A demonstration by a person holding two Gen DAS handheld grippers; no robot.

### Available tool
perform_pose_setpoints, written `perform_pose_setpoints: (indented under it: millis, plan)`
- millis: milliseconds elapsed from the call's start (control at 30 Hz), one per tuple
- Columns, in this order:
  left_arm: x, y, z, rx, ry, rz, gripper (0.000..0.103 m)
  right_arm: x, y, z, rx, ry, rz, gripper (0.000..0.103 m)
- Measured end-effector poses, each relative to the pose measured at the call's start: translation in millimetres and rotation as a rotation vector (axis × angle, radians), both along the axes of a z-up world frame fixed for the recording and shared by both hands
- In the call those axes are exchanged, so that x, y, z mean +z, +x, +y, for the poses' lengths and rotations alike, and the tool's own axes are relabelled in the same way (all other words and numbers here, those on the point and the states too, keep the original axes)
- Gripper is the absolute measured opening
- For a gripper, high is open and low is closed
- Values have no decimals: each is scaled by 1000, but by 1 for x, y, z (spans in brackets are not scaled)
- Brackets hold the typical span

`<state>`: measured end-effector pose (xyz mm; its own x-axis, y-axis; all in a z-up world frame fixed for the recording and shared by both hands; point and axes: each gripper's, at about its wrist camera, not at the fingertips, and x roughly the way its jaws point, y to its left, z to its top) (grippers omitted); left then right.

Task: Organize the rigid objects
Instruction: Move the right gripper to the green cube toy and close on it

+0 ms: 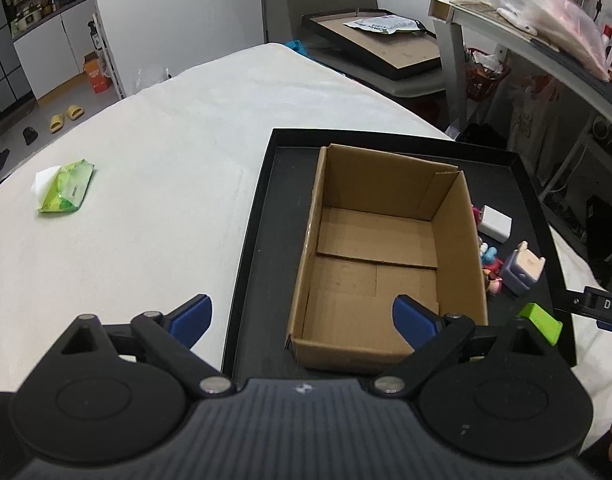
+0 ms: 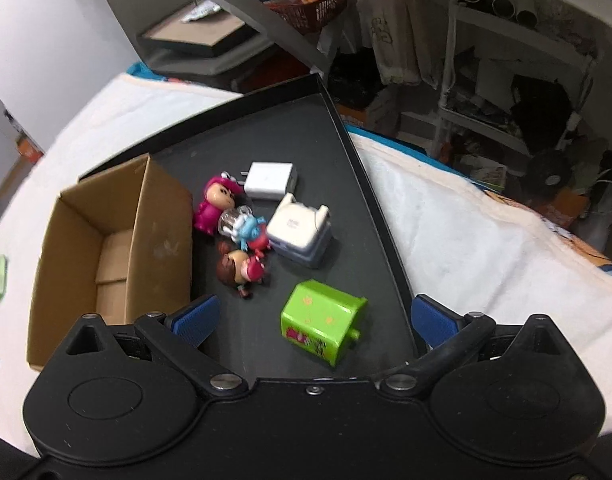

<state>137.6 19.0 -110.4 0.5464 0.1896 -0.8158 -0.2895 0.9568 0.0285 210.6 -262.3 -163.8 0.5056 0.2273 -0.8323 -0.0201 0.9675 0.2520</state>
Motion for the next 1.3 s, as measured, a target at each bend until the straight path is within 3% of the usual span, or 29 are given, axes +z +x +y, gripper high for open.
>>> perform_pose_setpoints:
  millis: [267, 633, 800, 933, 1300]
  plan:
    - [-20, 22, -3, 4, 25, 18, 92, -28, 12, -5, -17, 3, 49, 102]
    - [-44, 39, 0, 30, 17, 58, 55, -52, 23, 2, -23, -13, 121, 101]
    - [-52, 41, -1, 40, 11, 80, 31, -58, 27, 7, -2, -26, 134, 88]
    - [-51, 40, 5, 72, 12, 75, 15, -63, 29, 9, 21, -21, 141, 65]
    - [-56, 34, 12, 66, -9, 56, 11, -54, 23, 18, 34, -47, 80, 61]
